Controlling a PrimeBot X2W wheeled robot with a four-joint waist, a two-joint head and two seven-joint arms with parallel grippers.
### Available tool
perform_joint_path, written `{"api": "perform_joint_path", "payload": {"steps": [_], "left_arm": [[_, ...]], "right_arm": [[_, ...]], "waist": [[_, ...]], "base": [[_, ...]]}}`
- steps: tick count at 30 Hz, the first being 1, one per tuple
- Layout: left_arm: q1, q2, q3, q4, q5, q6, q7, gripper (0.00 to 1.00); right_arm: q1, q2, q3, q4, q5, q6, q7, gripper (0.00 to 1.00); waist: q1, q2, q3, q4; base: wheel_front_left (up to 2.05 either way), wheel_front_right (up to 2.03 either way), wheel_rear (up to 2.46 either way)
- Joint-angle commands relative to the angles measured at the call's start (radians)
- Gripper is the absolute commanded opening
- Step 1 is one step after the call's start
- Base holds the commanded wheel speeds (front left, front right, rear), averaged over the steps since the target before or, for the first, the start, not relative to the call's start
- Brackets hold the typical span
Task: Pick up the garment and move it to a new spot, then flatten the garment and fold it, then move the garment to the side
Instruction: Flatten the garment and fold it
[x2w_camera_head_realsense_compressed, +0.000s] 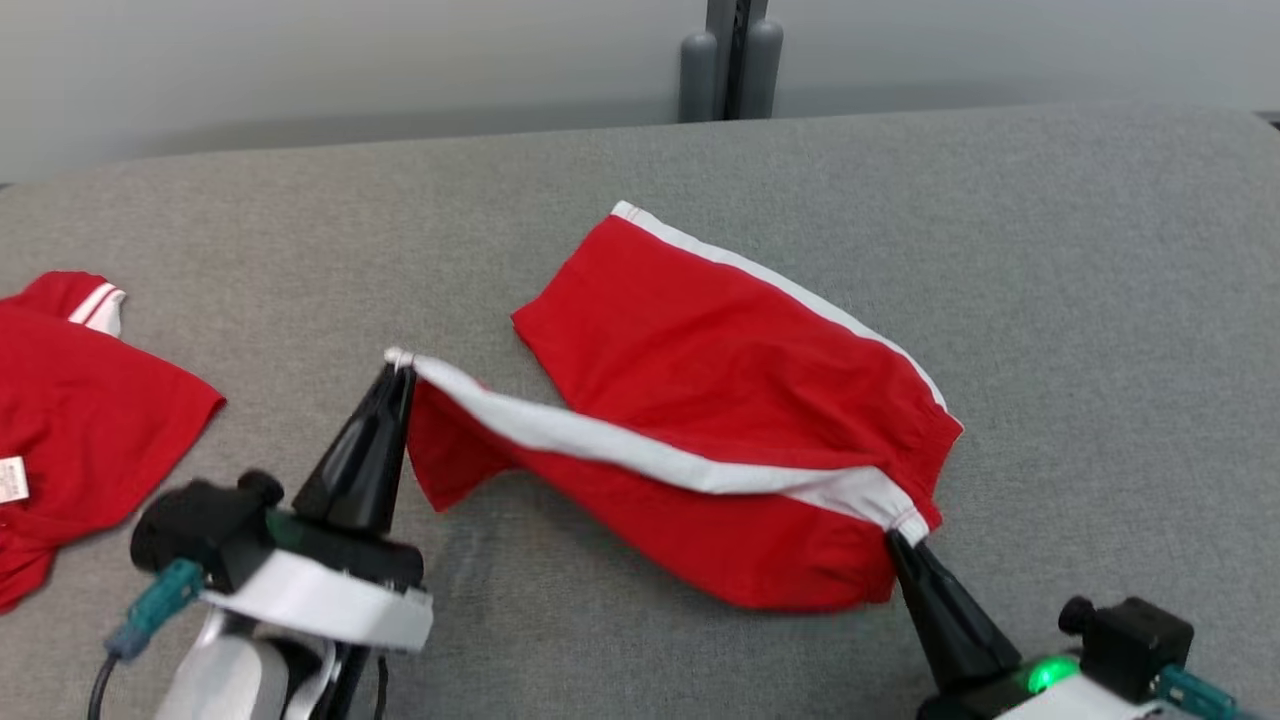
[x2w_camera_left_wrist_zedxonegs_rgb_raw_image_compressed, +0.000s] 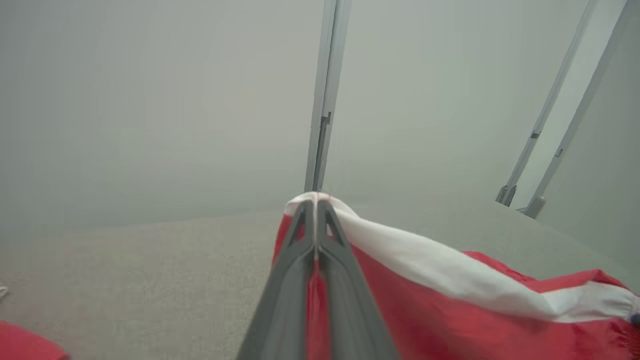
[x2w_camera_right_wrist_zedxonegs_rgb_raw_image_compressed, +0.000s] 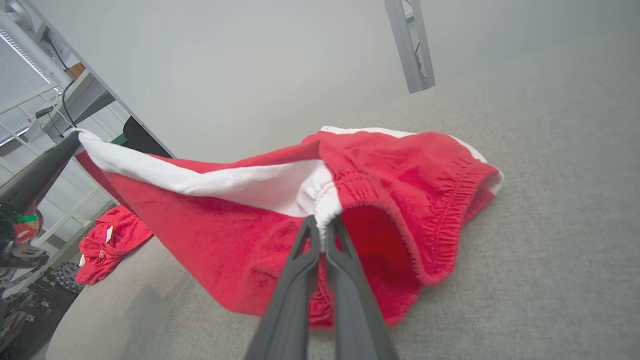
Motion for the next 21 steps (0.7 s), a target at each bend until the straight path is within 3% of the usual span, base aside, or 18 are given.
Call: {"api": "perform_joint_path", "payload": {"steps": [1,7,12,21], "left_arm": [[-0.035,0.005,-0.001,0.001,0.012,-0.007,0.0,0.0],[-0.321,0.018,-0.046,0.089,0.039,-0.033,0.051,0.0],[-0.578,0.004,-0.079,0.274,0.035,-0.047,0.091,0.0],[-0.846,-0.038,-0.123,0.649,0.015,-0.057,0.082,0.0]], "right_arm": [[-0.017,-0.008,-0.003,-0.006,0.001,0.001,-0.001,0.0],[-0.177,0.003,-0.012,0.017,0.039,0.001,-0.037,0.0],[-0.311,0.015,-0.028,0.09,0.092,0.001,-0.081,0.0],[-0.458,0.027,0.001,0.219,0.158,0.001,-0.127,0.0]], "waist": [[0.0,-0.0001,0.056,-0.029],[0.0,-0.0001,0.177,-0.082],[0.0,-0.0001,0.267,-0.126],[0.0,-0.0001,0.348,-0.18]], "base": [[0.0,0.0,0.0],[0.0,0.0,0.0],[0.0,0.0,0.0],[0.0,0.0,0.0]]}}
